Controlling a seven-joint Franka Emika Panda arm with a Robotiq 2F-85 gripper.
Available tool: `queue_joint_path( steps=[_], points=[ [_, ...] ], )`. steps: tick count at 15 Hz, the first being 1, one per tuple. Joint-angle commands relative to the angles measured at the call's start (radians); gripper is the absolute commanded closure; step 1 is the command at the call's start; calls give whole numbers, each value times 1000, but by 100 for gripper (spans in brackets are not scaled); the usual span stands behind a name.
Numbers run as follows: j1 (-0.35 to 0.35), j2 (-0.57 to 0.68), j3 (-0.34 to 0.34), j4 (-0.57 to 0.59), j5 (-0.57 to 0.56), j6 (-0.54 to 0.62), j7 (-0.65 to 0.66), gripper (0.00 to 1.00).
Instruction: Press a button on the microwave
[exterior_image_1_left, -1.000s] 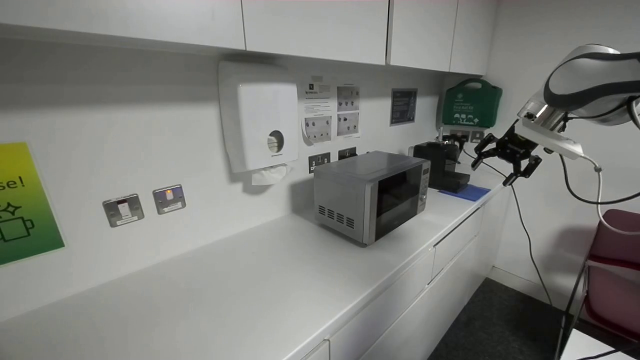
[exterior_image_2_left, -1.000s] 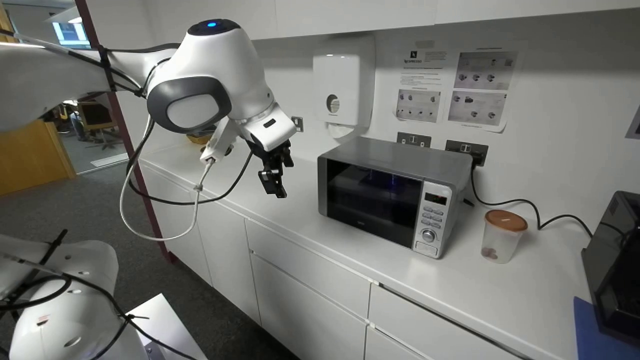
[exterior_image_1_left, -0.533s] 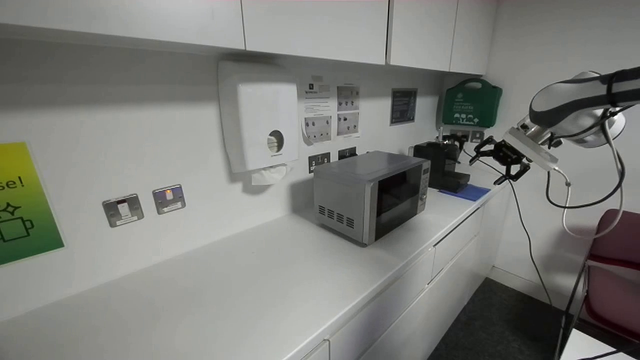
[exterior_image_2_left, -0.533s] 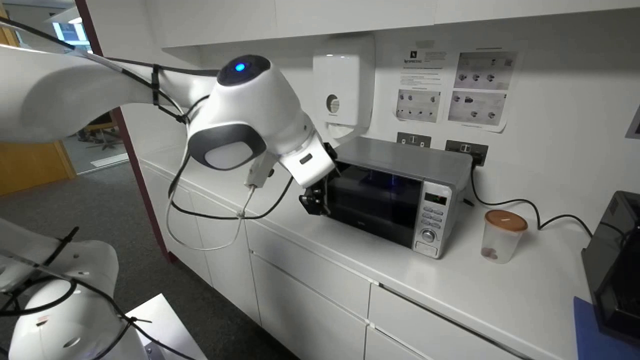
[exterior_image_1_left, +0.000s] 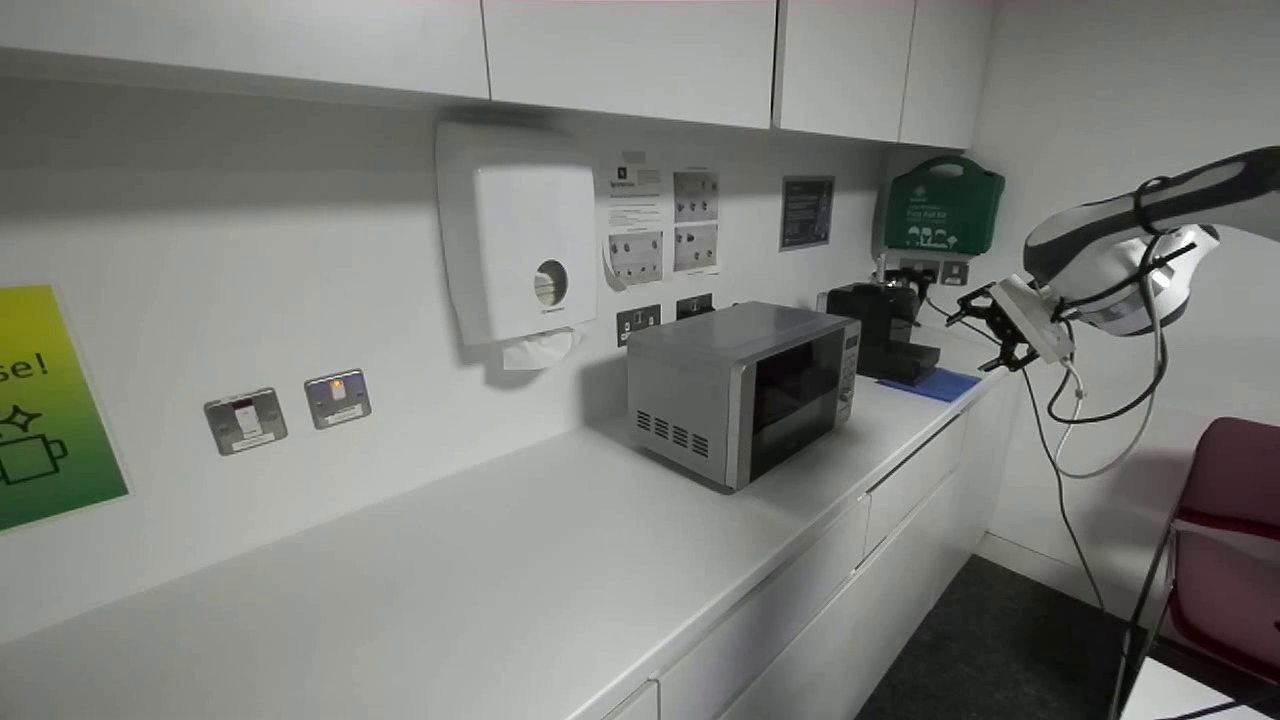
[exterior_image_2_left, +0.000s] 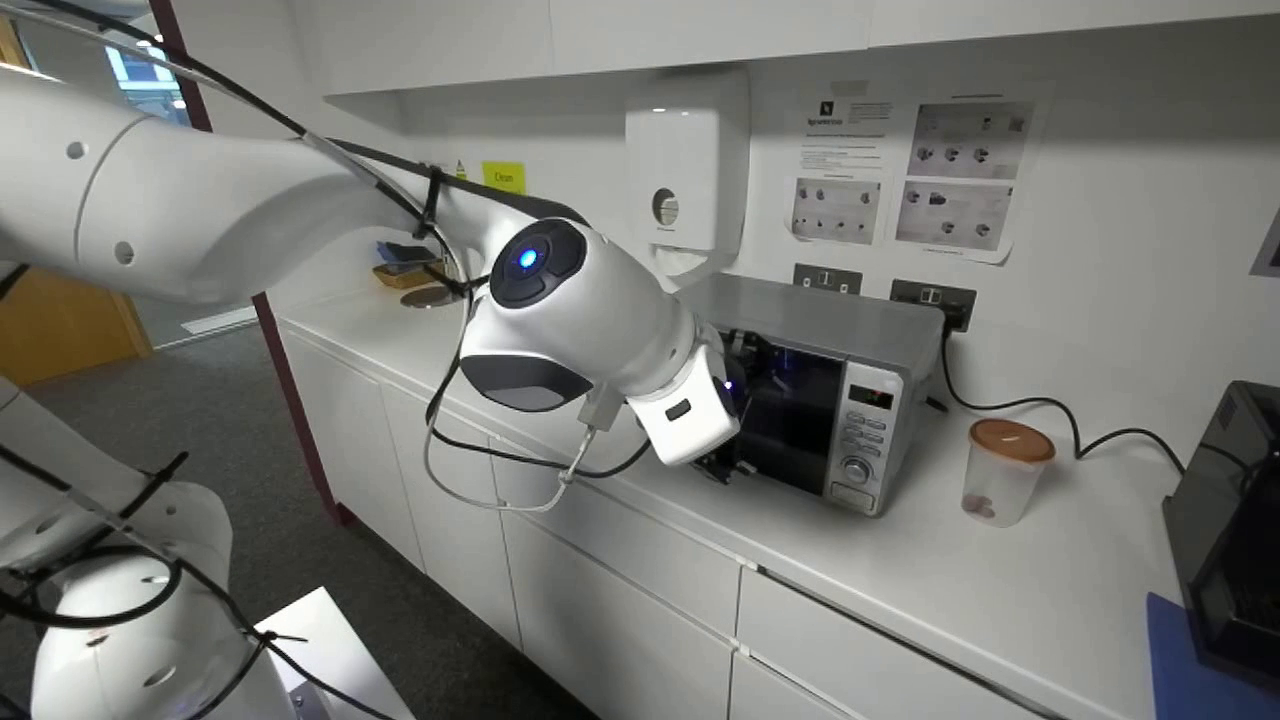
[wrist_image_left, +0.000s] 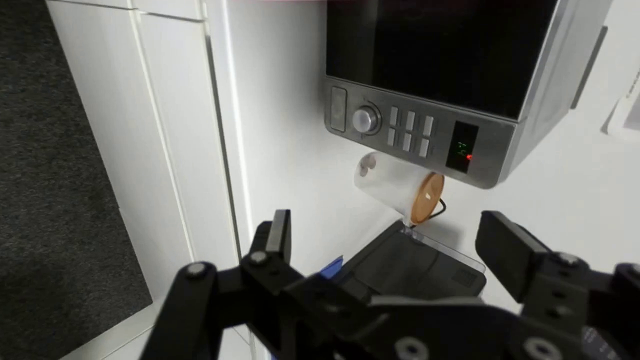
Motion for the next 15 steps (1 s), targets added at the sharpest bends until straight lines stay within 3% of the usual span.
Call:
queue_joint_path(
  steps=[1, 3, 4, 5, 7, 15],
  points=[
    [88, 50, -65, 71, 140, 53, -112, 0],
    [103, 73, -84, 98, 162, -17, -132, 0],
    [18, 92, -42, 100, 58, -163, -50, 0],
    [42, 56, -28, 61, 115, -43, -90, 0],
    [18, 75, -28, 71, 86, -129, -77, 0],
    [12, 88, -27, 76, 82, -135, -76, 0]
  ],
)
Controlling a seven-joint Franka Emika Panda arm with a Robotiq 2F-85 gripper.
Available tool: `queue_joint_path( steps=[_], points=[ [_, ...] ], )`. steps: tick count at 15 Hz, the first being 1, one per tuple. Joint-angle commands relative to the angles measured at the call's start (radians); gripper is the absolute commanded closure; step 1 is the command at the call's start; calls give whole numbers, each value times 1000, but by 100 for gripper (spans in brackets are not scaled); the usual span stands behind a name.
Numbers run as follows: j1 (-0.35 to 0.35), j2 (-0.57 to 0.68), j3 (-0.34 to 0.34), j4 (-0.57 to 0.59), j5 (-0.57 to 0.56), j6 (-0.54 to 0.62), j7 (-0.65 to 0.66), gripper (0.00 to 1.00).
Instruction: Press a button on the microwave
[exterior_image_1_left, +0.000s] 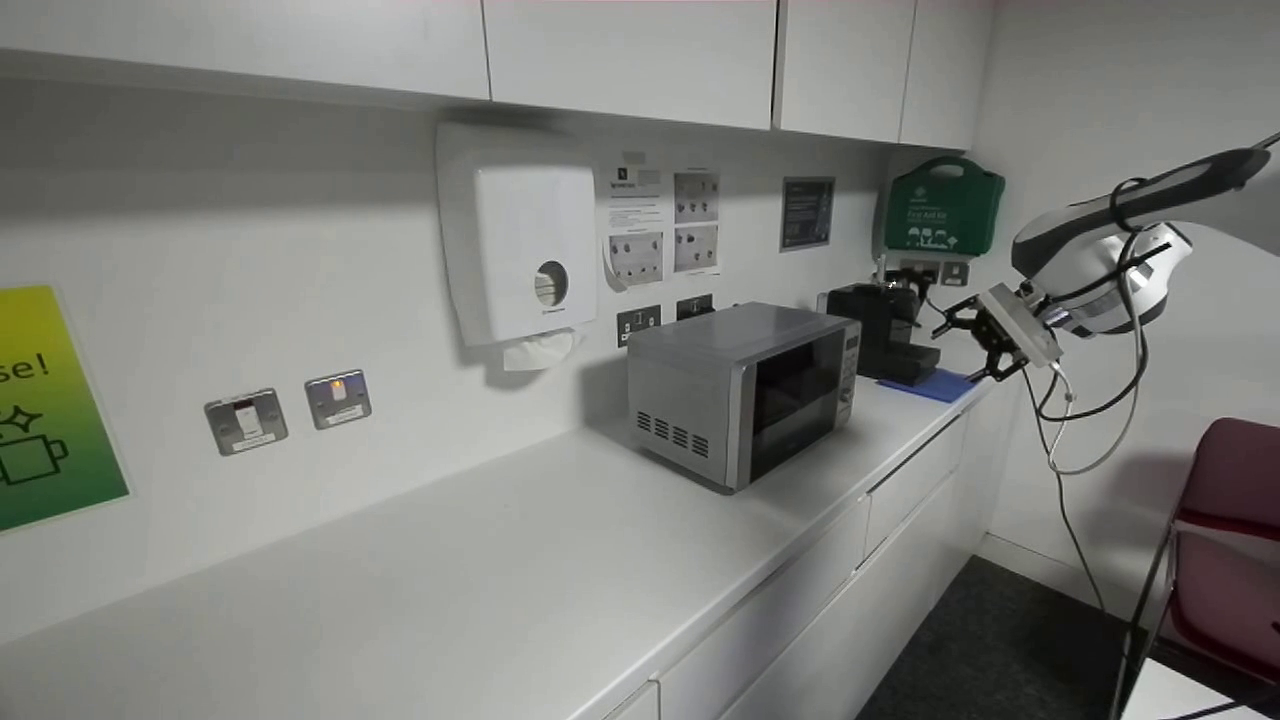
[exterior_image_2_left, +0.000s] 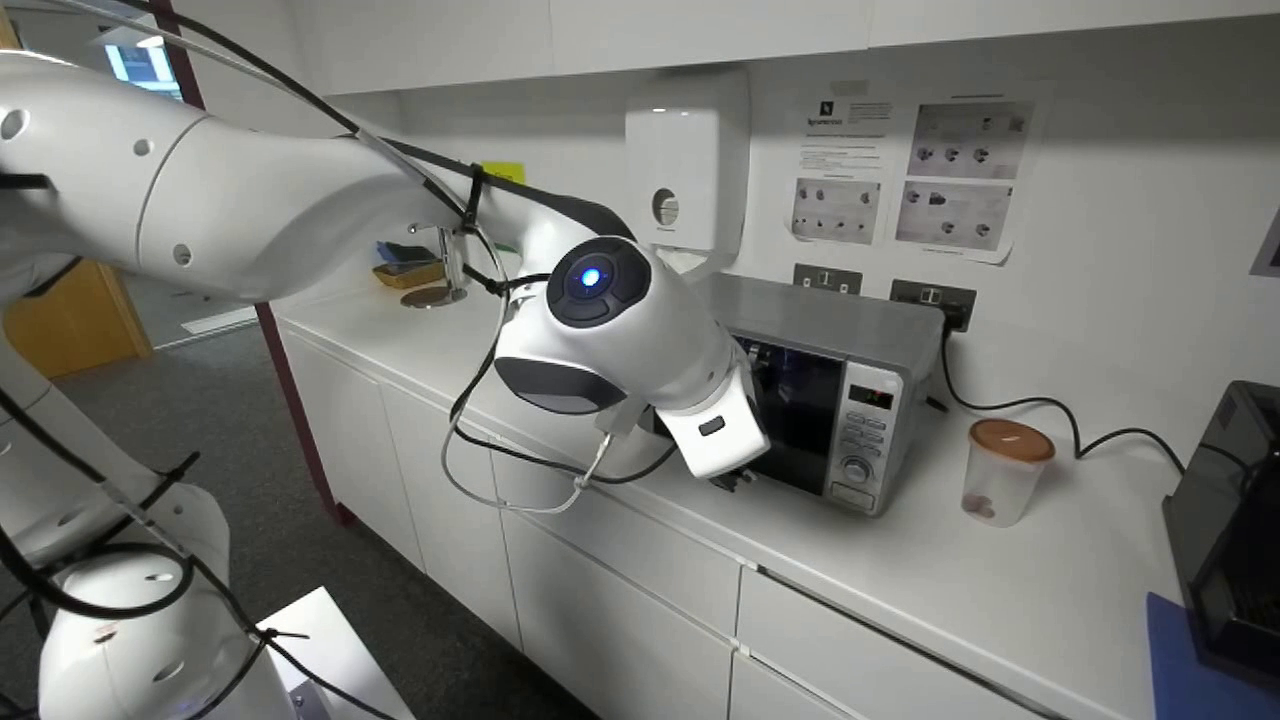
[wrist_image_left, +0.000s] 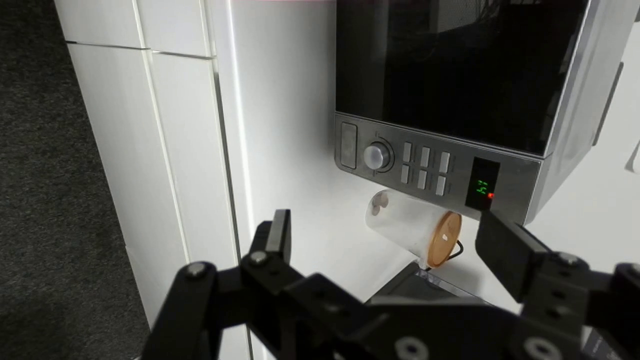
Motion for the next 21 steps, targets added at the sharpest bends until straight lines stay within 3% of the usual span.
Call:
queue_joint_path(
  steps=[1, 4, 6, 10, 16, 21],
  points=[
    [-27, 2, 25, 2, 7, -6, -3, 0],
    [-22, 46, 22, 24, 23, 0, 4, 0],
    [34, 99, -24, 54, 134, 45, -47, 0],
    [85, 205, -68, 145, 455, 94, -215, 0],
    [38, 385, -62, 298, 897, 17, -607, 0],
    [29, 491, -56, 330, 937, 12, -855, 0]
  ],
)
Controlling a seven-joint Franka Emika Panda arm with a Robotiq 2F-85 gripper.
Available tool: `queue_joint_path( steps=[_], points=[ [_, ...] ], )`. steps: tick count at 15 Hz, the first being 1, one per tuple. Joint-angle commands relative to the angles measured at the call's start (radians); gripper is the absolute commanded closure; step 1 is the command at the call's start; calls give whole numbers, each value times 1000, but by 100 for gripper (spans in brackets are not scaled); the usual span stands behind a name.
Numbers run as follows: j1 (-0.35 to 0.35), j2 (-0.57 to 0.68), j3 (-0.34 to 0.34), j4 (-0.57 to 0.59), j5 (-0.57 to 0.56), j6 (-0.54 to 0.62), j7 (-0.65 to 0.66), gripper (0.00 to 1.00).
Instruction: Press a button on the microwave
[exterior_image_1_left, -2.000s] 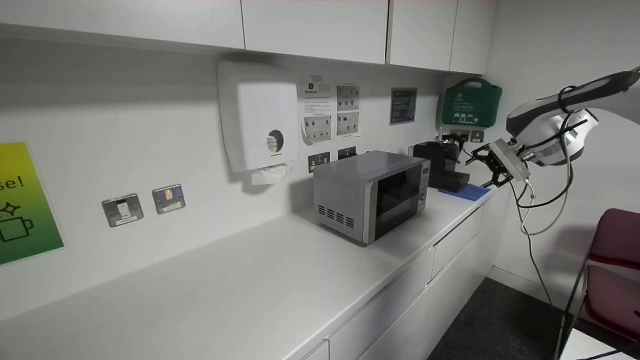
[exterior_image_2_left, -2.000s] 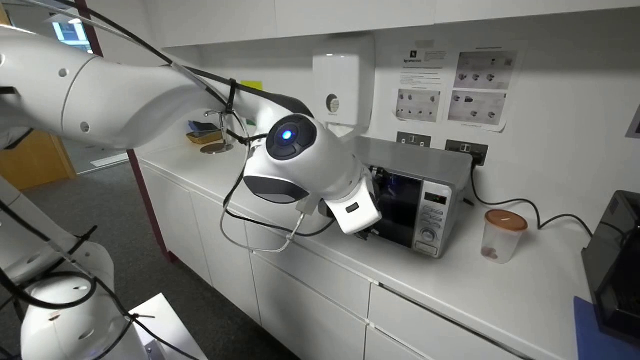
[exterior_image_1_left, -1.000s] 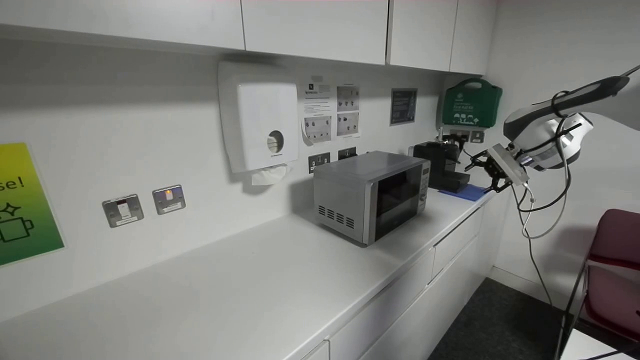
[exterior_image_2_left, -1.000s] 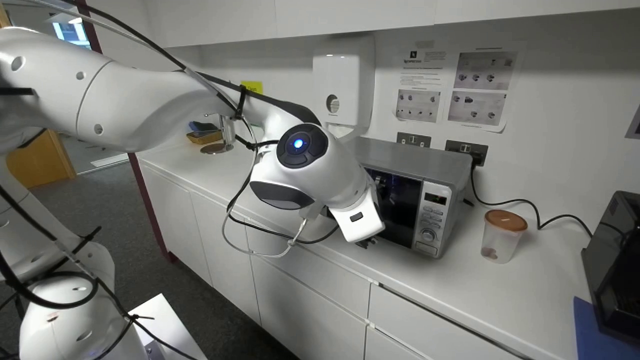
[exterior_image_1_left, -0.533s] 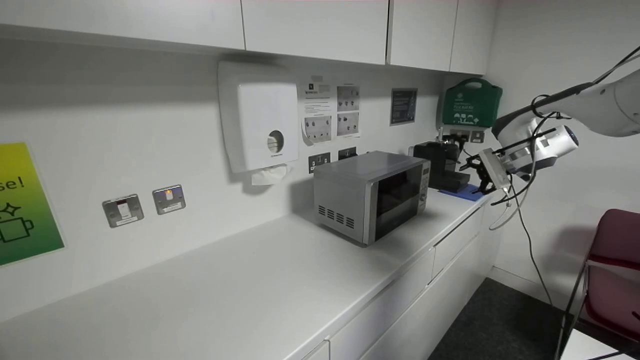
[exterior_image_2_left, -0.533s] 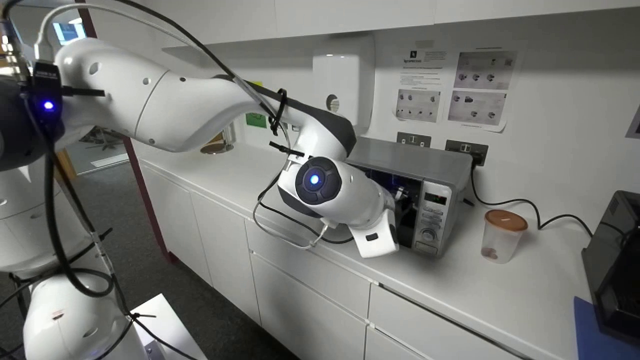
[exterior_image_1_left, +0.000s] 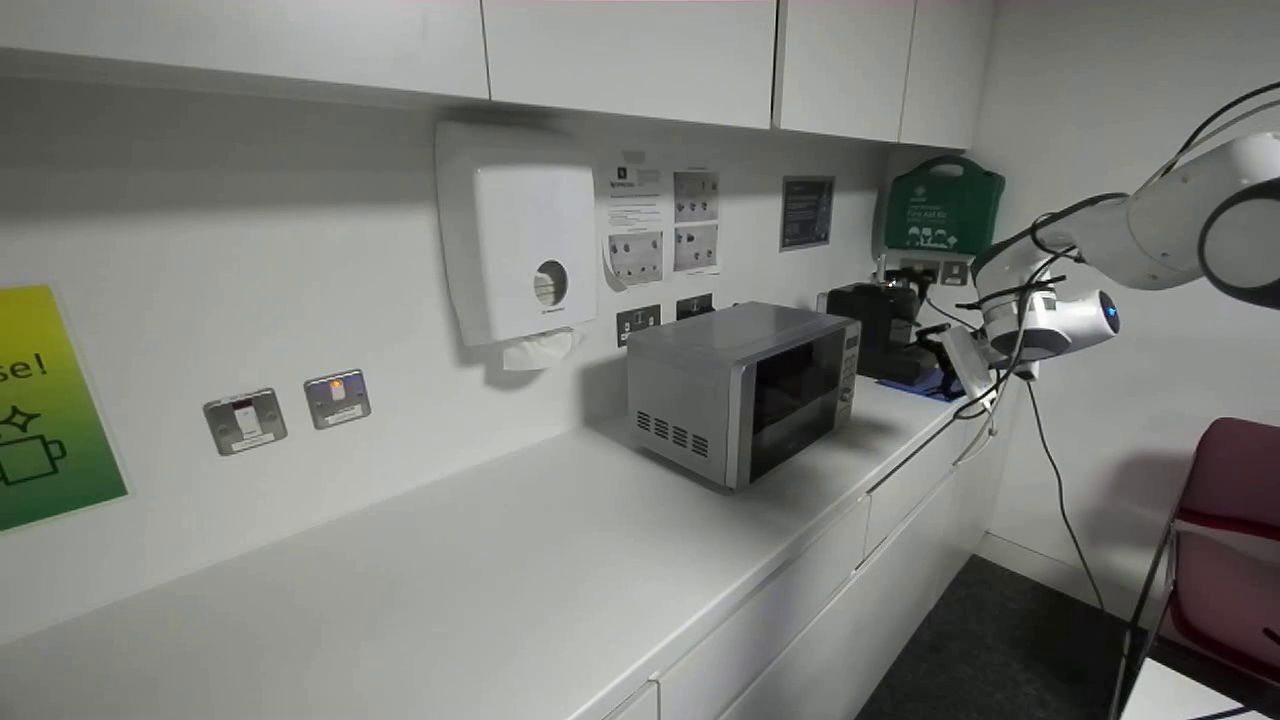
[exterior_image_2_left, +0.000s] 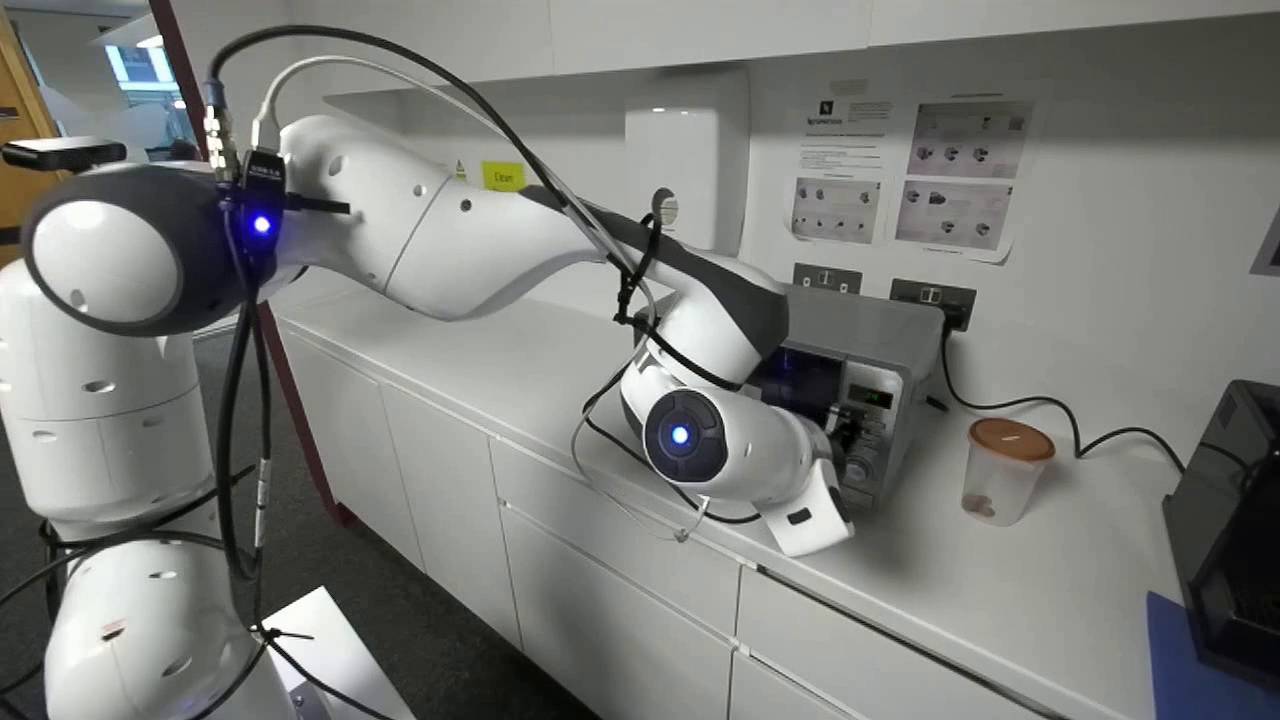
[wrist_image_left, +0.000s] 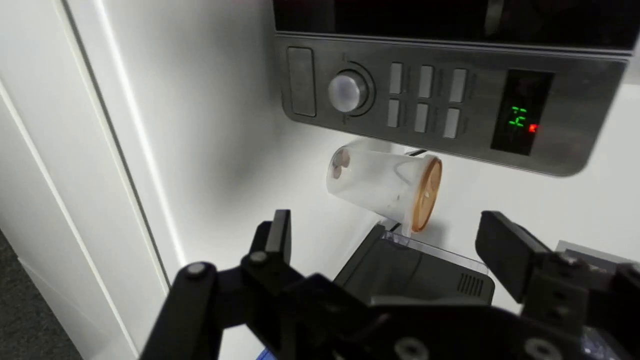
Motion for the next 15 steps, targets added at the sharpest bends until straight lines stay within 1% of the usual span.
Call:
queue_joint_path(
  steps=[1, 3, 4, 5, 6, 7, 9, 10, 12, 15],
  points=[
    [-9, 72, -2, 48, 27, -13, -187, 0],
    [-13, 91, -1, 54, 46, -29, -288, 0],
    [-23, 94, -1, 62, 89, -49, -352, 0],
    [-34, 89, 2, 75, 198, -71, -427, 0],
    [-37, 87, 0, 80, 270, -94, -455, 0],
    [-41, 85, -4, 83, 334, -121, -483, 0],
    [-52, 87, -8, 87, 420, -168, -505, 0],
    [-87, 83, 22, 88, 439, -180, -510, 0],
    [-101, 86, 23, 82, 456, -214, -499, 0],
    [-116, 76, 28, 64, 449, -257, -488, 0]
  ],
)
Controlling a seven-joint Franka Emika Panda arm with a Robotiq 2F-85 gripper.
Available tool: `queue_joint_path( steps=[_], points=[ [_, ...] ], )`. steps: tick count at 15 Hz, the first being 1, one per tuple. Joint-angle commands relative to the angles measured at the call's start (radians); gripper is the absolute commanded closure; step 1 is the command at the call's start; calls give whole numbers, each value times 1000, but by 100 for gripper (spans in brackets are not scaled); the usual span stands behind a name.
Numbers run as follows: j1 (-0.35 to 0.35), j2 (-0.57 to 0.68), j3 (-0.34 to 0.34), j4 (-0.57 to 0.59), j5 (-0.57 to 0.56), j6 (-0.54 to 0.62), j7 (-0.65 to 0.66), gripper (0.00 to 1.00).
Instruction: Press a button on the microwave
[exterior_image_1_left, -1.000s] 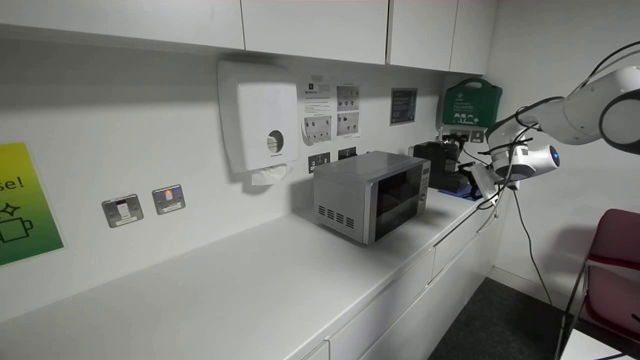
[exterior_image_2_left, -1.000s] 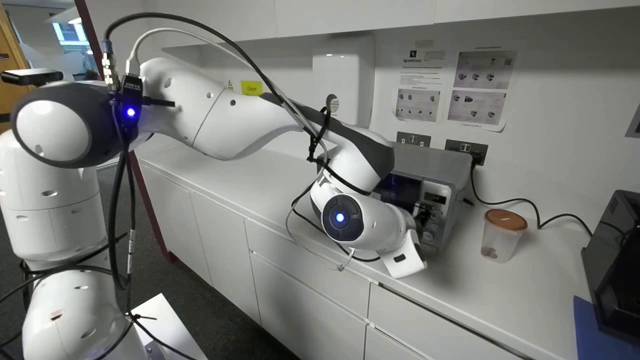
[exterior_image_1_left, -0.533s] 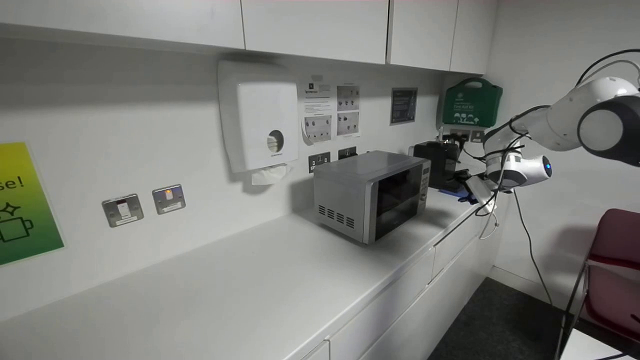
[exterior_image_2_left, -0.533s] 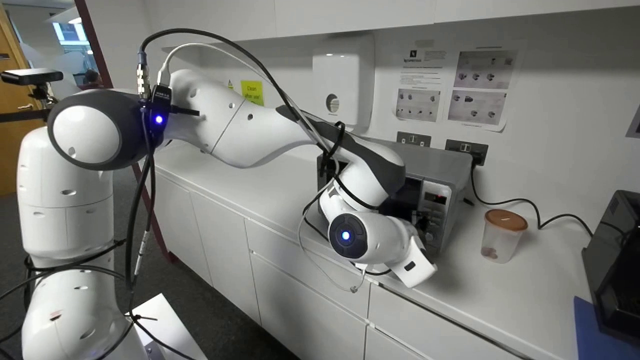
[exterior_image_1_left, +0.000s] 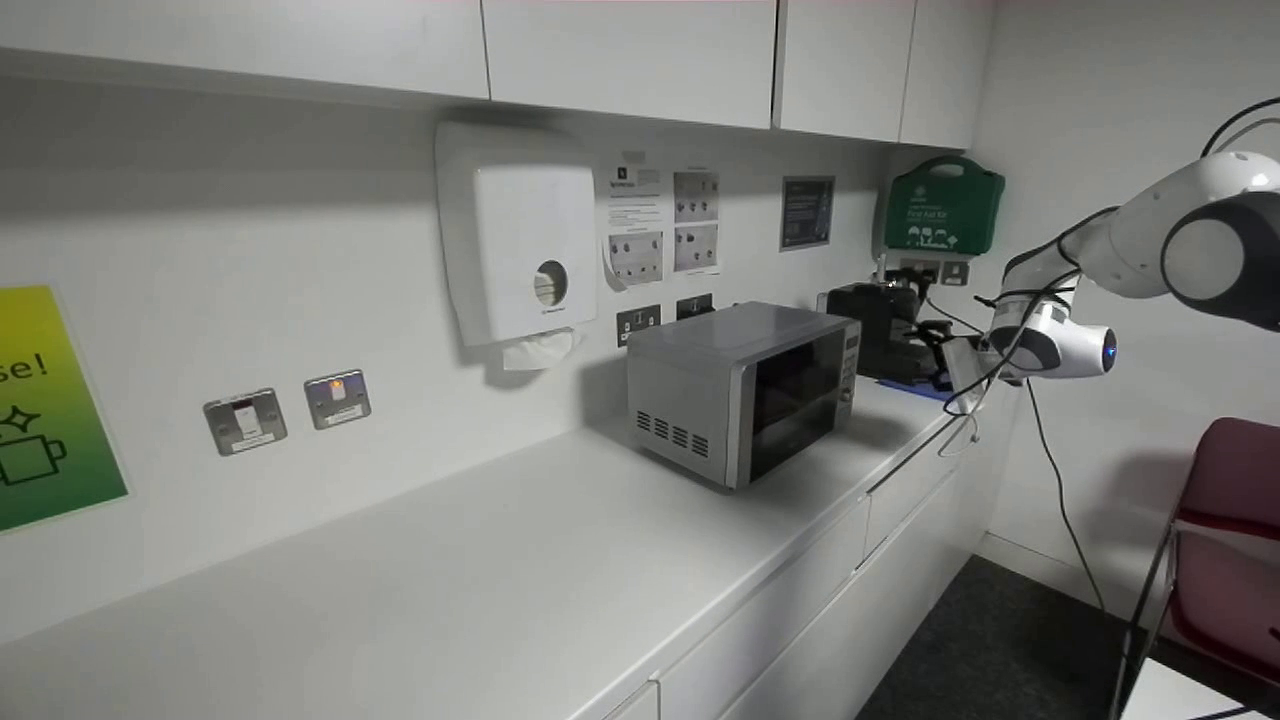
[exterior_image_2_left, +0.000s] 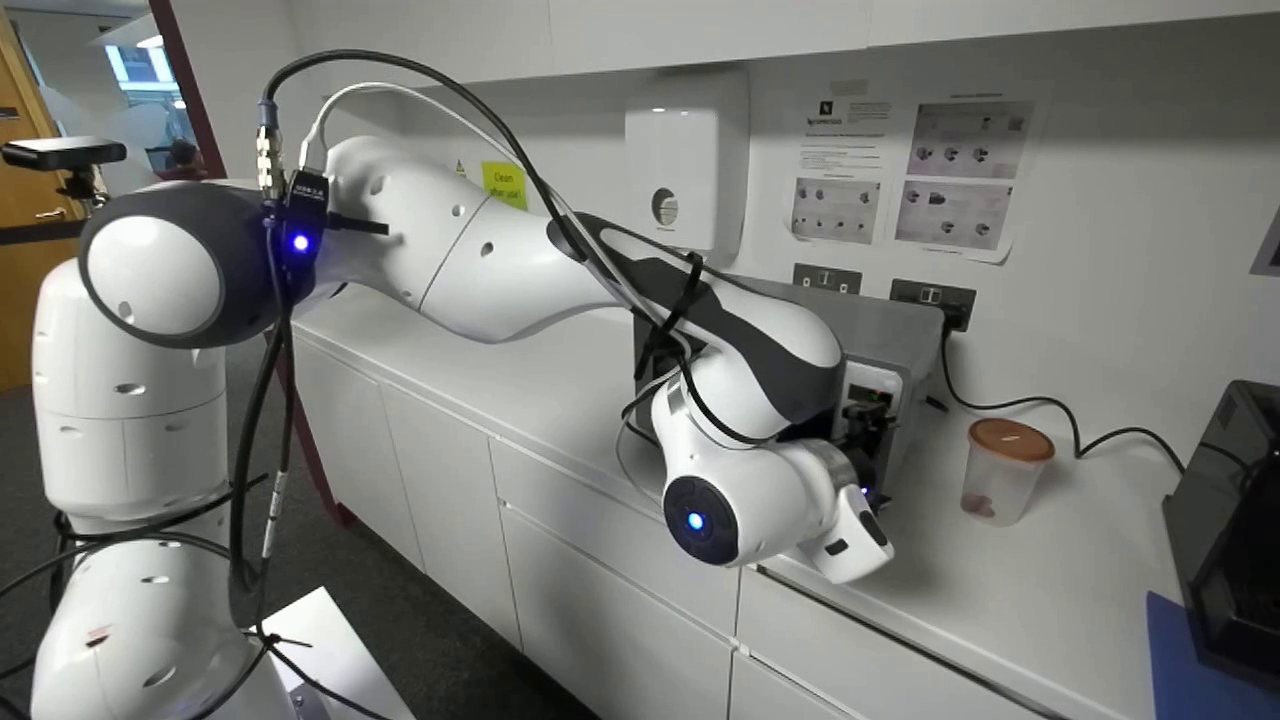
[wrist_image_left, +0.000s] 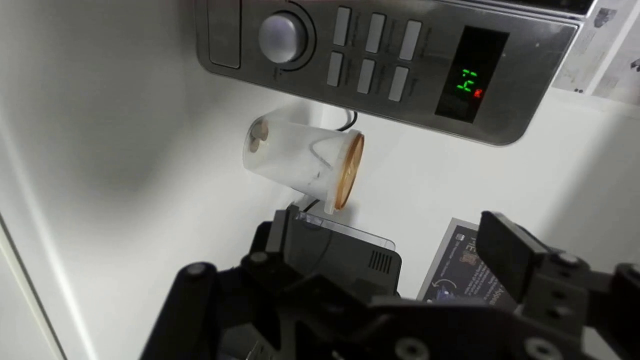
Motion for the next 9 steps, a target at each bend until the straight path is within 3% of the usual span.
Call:
queue_joint_path(
  steps=[1, 4, 5, 7, 9],
  points=[
    [-32, -21, 22, -19, 21, -69, -20, 0],
    [-27, -33, 32, -38, 15, -96, -27, 3],
    [-25, -35, 36, -44, 14, -104, -29, 26],
    [-23, -36, 45, -49, 9, -105, -23, 32],
    [-22, -30, 52, -45, 3, -98, -11, 49]
  ],
)
